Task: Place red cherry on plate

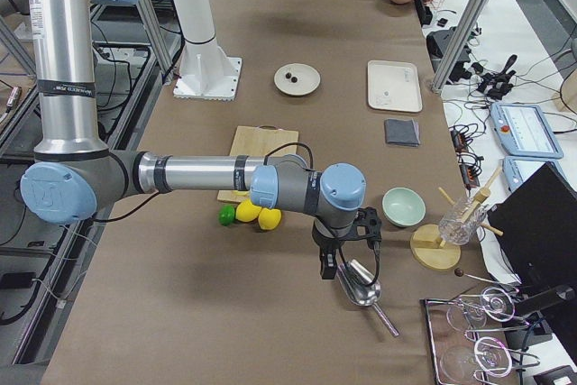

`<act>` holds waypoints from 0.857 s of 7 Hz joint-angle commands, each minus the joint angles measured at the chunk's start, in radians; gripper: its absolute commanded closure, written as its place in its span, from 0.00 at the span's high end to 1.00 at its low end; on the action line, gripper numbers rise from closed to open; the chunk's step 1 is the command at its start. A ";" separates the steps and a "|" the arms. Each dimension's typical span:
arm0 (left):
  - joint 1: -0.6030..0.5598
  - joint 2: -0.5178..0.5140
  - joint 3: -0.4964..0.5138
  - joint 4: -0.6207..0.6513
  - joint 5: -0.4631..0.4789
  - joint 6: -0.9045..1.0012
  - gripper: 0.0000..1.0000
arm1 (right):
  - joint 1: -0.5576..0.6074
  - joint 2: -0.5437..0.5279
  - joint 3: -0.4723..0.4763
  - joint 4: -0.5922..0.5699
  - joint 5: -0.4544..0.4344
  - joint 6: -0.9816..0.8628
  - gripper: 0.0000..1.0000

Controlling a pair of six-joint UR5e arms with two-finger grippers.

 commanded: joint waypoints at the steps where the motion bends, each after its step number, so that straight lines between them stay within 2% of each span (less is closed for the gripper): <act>1: -0.005 0.014 0.002 0.002 0.016 0.000 0.98 | 0.002 0.003 0.012 -0.003 0.000 0.014 1.00; 6: -0.018 0.034 0.000 0.001 0.014 0.000 0.98 | 0.004 -0.003 0.012 0.003 0.000 0.014 1.00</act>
